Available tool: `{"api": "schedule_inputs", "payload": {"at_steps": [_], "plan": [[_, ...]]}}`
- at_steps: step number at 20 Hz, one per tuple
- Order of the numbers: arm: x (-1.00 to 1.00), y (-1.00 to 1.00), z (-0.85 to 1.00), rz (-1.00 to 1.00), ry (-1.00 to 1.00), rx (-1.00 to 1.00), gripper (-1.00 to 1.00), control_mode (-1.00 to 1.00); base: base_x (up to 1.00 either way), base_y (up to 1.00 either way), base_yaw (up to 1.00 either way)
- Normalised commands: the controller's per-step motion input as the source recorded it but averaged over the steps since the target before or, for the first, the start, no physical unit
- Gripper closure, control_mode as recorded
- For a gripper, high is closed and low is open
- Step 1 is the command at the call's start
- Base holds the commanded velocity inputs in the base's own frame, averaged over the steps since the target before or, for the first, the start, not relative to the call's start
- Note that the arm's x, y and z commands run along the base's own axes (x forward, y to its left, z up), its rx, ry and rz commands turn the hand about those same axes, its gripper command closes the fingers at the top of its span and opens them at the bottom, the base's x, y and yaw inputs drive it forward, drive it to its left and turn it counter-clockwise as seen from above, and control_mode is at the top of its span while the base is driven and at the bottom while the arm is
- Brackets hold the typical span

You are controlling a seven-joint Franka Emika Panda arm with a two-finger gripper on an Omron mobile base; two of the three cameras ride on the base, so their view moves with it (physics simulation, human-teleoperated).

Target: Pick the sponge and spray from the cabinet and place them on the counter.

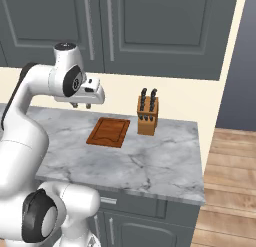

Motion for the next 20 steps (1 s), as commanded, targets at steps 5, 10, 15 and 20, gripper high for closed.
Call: {"api": "schedule_inputs", "payload": {"at_steps": [5,10,15,20], "plan": [[-0.09,0.0,0.0,0.0,-0.07,0.0,-1.0,-1.0,0.0,0.0,0.0],[-0.24,0.0,0.22,0.01,-0.26,0.0,-1.0,-1.0,0.0,0.0,0.0],[-0.05,0.0,0.39,0.0,-0.32,0.0,-1.0,-1.0,0.0,0.0,0.0],[0.0,0.0,0.41,0.0,-0.32,0.0,-1.0,-1.0,0.0,0.0,0.0]]}}
